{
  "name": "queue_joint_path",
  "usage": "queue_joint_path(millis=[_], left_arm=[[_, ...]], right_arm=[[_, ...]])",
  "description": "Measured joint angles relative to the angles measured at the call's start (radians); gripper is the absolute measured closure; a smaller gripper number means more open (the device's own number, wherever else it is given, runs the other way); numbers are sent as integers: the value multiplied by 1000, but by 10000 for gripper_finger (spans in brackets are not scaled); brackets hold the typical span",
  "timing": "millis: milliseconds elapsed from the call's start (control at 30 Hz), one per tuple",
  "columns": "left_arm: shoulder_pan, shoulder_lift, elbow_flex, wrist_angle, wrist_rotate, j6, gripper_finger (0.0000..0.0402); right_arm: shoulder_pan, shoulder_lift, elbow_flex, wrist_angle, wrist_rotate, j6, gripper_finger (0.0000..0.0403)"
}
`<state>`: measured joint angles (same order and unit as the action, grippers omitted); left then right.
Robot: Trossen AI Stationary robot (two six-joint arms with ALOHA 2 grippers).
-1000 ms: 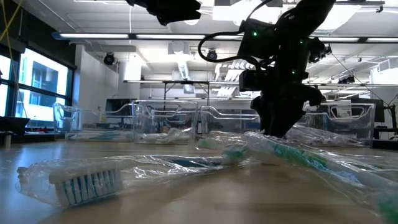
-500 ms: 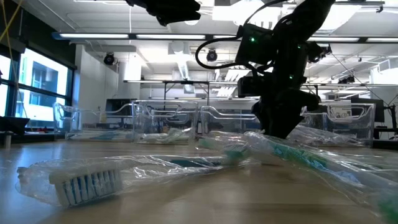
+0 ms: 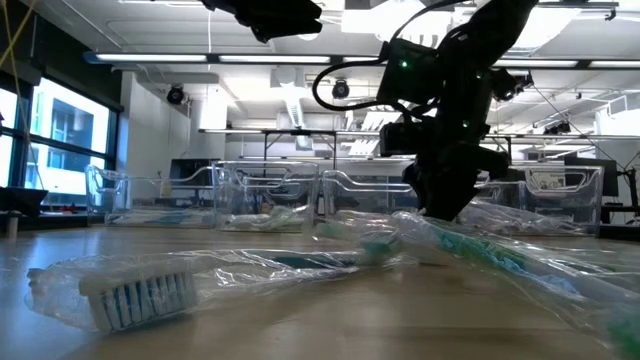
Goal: Pick & Place Toothbrushes
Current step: Put the green toothbrush into the middle left transparent bin
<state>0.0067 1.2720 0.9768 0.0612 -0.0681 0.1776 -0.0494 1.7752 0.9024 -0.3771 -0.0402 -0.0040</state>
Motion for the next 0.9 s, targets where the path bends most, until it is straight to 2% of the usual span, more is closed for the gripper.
queue_joint_path(millis=[233, 467, 600, 900], left_arm=[[0, 0, 0, 0, 0, 0, 183], [0, -7, 0, 16, 11, -54, 183], [0, -57, -1, 70, 14, -63, 183], [0, -161, -1, 69, 14, -20, 183]], right_arm=[[0, 0, 0, -11, -5, -1, 355], [0, 0, 1, -42, -7, -21, 360], [0, -2, 1, -56, -6, -22, 363], [-5, -75, -9, -91, -44, -24, 363]])
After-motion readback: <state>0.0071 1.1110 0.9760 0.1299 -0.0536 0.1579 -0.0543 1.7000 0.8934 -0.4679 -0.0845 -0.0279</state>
